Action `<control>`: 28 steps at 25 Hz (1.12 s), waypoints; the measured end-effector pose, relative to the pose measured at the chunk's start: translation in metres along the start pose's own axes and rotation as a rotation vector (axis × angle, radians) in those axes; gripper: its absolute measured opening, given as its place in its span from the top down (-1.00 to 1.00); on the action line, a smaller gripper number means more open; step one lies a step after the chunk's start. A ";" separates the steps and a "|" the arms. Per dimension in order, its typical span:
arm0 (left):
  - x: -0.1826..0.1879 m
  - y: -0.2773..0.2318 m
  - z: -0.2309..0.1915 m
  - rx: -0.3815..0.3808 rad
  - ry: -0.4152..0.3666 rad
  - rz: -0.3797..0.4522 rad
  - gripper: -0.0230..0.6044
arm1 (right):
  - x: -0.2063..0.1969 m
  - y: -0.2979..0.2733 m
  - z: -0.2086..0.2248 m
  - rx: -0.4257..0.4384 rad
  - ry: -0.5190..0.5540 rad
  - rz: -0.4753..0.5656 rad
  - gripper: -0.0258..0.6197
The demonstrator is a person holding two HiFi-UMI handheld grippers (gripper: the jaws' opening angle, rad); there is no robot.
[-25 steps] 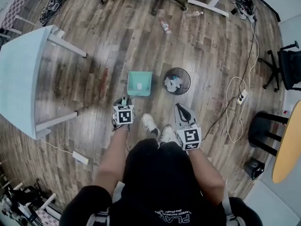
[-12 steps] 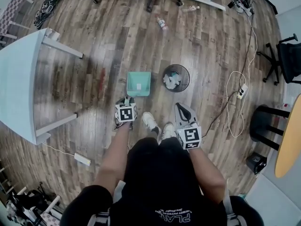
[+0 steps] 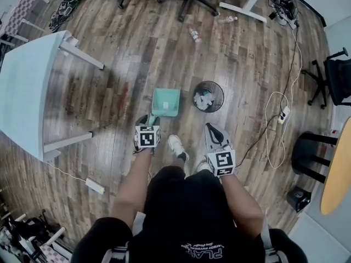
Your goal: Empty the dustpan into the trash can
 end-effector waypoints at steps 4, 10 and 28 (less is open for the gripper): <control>0.002 0.035 0.005 0.034 -0.002 0.096 0.25 | 0.000 0.013 -0.001 0.005 0.010 0.036 0.85; -0.008 0.098 0.040 0.046 -0.002 0.237 0.26 | -0.005 0.060 0.000 0.003 0.028 0.106 0.85; -0.064 0.310 0.231 -0.084 -0.141 0.724 0.85 | -0.001 0.250 -0.014 -0.047 0.115 0.348 0.85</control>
Point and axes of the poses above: the fingertips, and each gripper's own axes: y backward along the fingers, z to its right, x out of its top, the point moved 3 cm from there along y, backward along the fingers, and after that the axes turned 13 degrees about -z, right-handed, at the moved point
